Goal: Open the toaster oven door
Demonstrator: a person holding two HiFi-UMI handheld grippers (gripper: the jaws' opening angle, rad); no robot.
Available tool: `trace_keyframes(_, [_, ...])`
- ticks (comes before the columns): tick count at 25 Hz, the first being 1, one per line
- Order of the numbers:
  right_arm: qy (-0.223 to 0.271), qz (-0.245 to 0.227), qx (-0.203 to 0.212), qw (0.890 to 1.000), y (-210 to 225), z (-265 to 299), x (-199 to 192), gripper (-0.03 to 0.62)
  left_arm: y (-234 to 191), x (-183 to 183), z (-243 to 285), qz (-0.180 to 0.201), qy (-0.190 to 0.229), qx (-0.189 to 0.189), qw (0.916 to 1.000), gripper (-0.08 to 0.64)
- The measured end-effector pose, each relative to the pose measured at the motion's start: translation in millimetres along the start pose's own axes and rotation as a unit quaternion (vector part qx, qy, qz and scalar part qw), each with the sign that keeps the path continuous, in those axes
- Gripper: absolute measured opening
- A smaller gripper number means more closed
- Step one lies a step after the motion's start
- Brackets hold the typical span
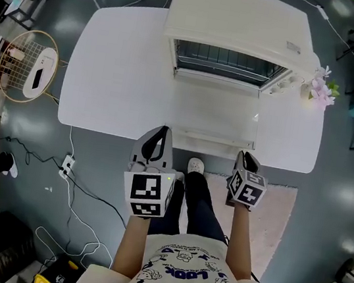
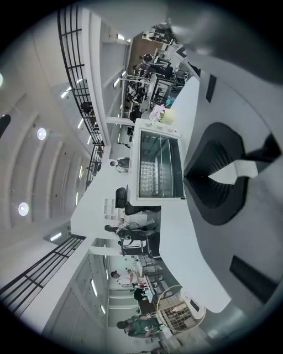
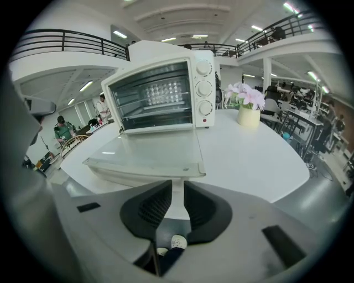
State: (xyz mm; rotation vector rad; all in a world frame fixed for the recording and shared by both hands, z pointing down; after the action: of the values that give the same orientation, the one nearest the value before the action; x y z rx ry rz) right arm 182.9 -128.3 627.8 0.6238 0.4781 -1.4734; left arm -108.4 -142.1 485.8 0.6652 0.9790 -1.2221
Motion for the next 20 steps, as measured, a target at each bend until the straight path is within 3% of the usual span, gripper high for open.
trace_keyframes(9, [0.094,-0.005,0.012,0.995,-18,-47,53,0.063,-8,25,-19,-0.002,0.038,0.004,0.9993,0.003])
trace_keyframes(11, [0.123,-0.012,0.012,0.992,-24,-61,70,0.051,-12,33,-24,-0.002,0.048,0.007,0.9988,0.003])
trace_keyframes(12, [0.138,-0.016,0.01,0.99,-27,-68,79,0.014,-13,37,-26,-0.001,0.054,0.008,0.9985,0.003])
trace_keyframes(20, [0.236,-0.029,0.02,0.971,-44,-118,137,-0.003,-19,69,-40,0.002,0.097,0.012,0.9952,0.003])
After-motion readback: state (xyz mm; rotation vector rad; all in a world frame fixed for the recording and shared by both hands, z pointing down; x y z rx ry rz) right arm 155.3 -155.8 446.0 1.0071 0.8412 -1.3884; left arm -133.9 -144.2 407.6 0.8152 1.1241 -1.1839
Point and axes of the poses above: the fingertips, and each gripper's own axes: z forward along the fingers, y to its right, x out of its top, the point moved 9 cm from there along -z, backward along the fingers, and after that the axes turned 1 degree about -x, right-handed, at the moved point
